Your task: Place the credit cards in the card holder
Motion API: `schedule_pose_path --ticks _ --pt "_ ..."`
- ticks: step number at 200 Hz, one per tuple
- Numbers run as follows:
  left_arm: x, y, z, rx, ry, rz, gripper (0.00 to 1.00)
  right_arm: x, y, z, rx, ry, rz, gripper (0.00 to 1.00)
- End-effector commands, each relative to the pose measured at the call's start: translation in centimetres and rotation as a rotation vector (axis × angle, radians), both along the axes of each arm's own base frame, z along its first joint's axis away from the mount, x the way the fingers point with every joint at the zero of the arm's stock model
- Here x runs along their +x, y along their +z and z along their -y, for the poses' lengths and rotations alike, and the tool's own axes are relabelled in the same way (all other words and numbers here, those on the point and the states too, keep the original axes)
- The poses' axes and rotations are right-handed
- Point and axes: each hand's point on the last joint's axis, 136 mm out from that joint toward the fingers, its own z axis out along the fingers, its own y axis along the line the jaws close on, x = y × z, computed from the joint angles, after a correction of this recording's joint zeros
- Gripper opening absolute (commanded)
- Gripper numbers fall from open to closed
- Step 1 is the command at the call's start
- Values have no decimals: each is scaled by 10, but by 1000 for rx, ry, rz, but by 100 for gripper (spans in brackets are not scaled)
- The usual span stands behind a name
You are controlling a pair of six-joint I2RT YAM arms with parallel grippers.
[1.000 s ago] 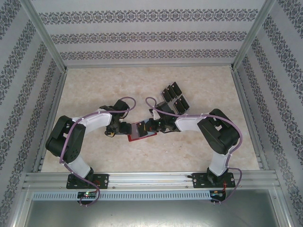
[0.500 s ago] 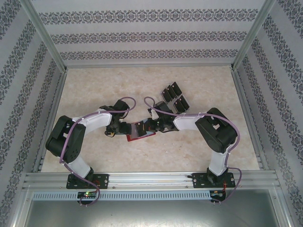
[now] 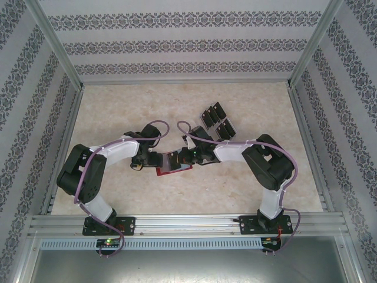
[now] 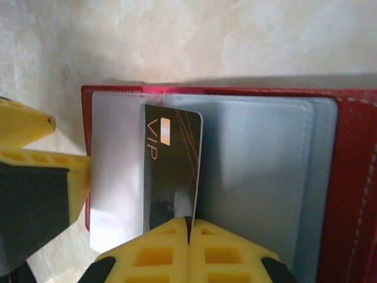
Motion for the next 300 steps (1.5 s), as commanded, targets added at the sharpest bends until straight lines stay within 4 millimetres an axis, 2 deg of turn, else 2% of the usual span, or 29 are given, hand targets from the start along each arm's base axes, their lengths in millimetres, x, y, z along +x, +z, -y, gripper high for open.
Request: schedule_pose_path --ticks 1,45,66,89,120,153,175,210,251,300 --pt "9 12 -27 128 11 54 82 -16 -31 15 -123 -14 -71 0" --pt "19 37 -20 110 4 112 82 -16 -32 18 -140 -28 -72 0" --pt "24 49 -8 91 -23 142 83 -15 -31 19 -144 -32 -70 0" --pt "28 53 6 65 -54 157 83 -15 -31 18 -144 -32 -67 0" --pt "24 38 9 93 -75 123 84 -14 -32 19 -147 -37 -70 0" --pt "11 17 4 123 -81 72 84 -14 -33 20 -153 -46 -74 0" --pt "2 7 -6 172 -75 41 84 -15 -34 20 -156 -49 -76 0" --pt "-2 4 -20 239 -65 38 84 -15 -36 22 -167 -51 -79 0" --pt "-3 -3 -22 269 -78 15 84 -16 -37 20 -169 -49 -93 0" --pt "-7 -10 -18 286 -103 3 84 -19 -30 4 -159 -20 -85 0"
